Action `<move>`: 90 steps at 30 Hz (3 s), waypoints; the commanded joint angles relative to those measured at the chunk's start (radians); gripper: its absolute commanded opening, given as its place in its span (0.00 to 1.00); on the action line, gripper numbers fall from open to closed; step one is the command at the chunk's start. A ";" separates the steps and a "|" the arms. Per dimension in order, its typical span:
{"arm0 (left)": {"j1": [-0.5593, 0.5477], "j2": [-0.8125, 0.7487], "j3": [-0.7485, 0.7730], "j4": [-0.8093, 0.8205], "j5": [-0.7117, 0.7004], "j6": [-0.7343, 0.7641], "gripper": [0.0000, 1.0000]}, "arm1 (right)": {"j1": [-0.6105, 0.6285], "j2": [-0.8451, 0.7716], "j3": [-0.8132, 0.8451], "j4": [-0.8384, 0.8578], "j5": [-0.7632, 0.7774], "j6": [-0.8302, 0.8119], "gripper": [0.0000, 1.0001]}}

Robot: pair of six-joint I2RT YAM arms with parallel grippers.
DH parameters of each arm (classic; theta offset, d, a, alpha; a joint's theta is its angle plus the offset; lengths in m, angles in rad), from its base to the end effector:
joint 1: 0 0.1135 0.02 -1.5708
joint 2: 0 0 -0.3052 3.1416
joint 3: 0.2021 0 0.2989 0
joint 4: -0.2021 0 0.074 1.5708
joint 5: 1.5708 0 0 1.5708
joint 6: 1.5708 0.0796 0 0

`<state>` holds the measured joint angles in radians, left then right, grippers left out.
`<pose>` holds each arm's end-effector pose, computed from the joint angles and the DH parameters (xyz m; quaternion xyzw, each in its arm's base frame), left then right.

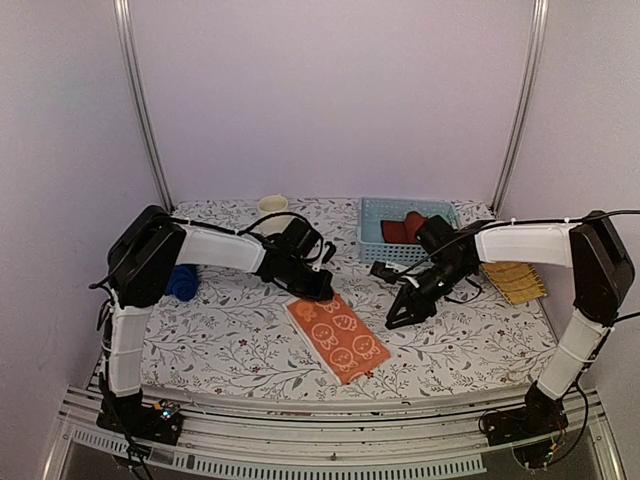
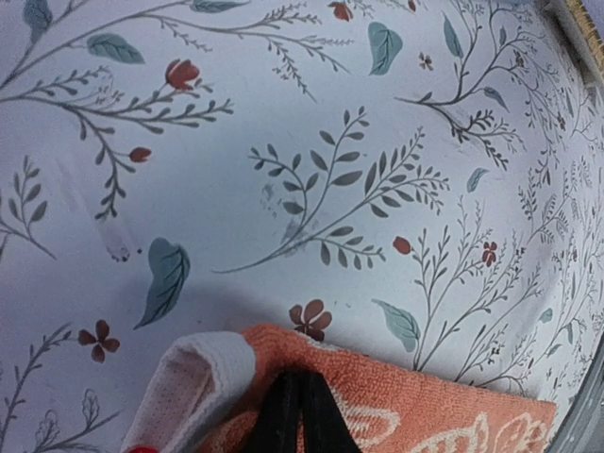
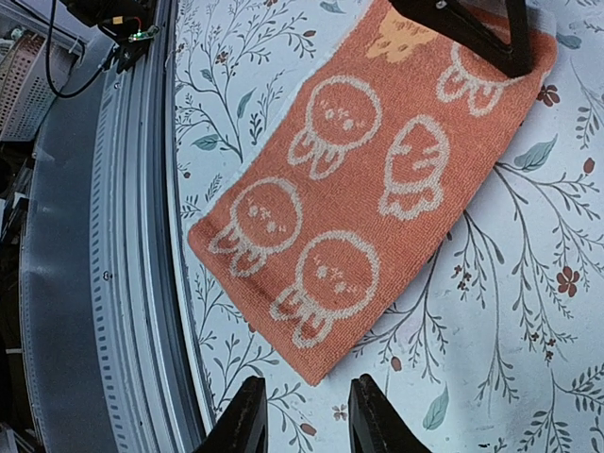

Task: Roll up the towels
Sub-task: Smooth out the towel at the center of the board.

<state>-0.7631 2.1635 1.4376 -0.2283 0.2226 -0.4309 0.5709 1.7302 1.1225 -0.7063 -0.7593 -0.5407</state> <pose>0.3759 -0.3839 0.0934 0.1898 0.9283 -0.2571 0.1899 0.2872 0.2496 0.1695 -0.5263 0.7575 0.3693 0.1134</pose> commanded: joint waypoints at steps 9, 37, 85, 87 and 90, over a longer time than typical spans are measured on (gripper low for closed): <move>-0.053 -0.289 -0.166 0.039 -0.054 0.023 0.11 | 0.003 -0.036 -0.019 0.024 0.041 -0.021 0.33; -0.381 -0.379 -0.389 0.138 0.029 -0.042 0.04 | 0.003 0.013 0.005 0.014 0.052 -0.031 0.33; -0.480 -0.365 -0.522 0.266 0.050 0.010 0.00 | 0.074 0.200 0.110 -0.066 -0.168 0.024 0.30; -0.481 -0.435 -0.567 0.306 0.015 0.009 0.00 | 0.101 0.220 0.116 -0.073 -0.177 0.021 0.28; -0.470 -0.515 -0.649 0.390 -0.037 -0.002 0.02 | 0.139 0.241 0.097 -0.067 -0.162 0.019 0.28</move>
<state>-1.2324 1.7573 0.8574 0.0731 0.2722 -0.4412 0.6613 1.9350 1.2209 -0.7441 -0.8822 -0.5198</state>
